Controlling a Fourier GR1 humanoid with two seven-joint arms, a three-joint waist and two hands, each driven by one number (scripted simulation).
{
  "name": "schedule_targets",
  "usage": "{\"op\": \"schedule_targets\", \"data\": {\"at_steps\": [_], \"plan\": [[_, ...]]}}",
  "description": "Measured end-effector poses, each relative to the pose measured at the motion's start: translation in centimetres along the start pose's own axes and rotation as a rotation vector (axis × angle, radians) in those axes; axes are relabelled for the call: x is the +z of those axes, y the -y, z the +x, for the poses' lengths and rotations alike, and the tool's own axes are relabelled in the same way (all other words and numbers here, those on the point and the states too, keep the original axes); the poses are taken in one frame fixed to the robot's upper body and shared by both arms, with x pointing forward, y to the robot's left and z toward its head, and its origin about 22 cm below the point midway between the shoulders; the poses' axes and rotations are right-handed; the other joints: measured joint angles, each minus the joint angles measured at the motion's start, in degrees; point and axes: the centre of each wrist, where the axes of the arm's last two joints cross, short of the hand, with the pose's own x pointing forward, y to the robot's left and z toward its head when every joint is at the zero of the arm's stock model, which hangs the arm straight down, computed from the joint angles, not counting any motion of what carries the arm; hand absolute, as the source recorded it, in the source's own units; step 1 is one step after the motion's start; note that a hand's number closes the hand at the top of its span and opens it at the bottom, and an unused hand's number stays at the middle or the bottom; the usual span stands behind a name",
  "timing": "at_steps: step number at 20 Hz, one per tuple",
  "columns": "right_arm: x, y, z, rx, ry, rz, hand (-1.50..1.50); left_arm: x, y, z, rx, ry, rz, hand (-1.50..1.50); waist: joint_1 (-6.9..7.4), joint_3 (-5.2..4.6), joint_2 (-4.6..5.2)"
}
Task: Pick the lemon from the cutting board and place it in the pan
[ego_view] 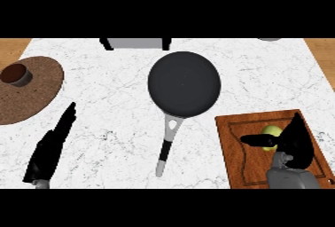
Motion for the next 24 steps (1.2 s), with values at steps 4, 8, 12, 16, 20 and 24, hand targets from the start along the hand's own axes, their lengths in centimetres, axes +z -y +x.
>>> {"op": "schedule_targets", "data": {"at_steps": [4,8,12,16,20,24], "plan": [[-0.8,-0.8,0.1,0.003,-0.011,0.003,-1.5,-0.1,0.0,-0.5,-0.001,-0.004,0.001,0.0,-0.01,0.01,0.02],[-1.4,-1.3,-0.5,-0.004,-0.026,0.004,-1.5,0.1,-0.1,-0.8,0.003,-0.011,-0.001,0.0,-0.05,0.01,0.01],[-2.5,-1.9,-0.5,-0.023,-0.025,-0.014,1.5,0.5,-0.5,-1.2,0.0,-0.005,-0.006,0.0,0.01,0.02,0.01],[-3.0,-2.5,-0.7,-0.063,-0.01,-0.016,1.5,0.2,-0.3,-0.3,0.001,-0.004,-0.004,0.0,-0.06,-0.02,-0.02],[-3.5,-3.0,-1.2,-0.117,-0.003,-0.005,1.5,0.1,-0.6,-0.3,-0.002,-0.002,-0.001,0.0,-0.08,-0.07,-0.06],[-3.5,-3.3,-1.0,-0.086,0.041,0.034,1.5,0.5,-0.7,-0.3,0.001,-0.006,-0.002,0.0,-0.04,-0.09,-0.09]]}}
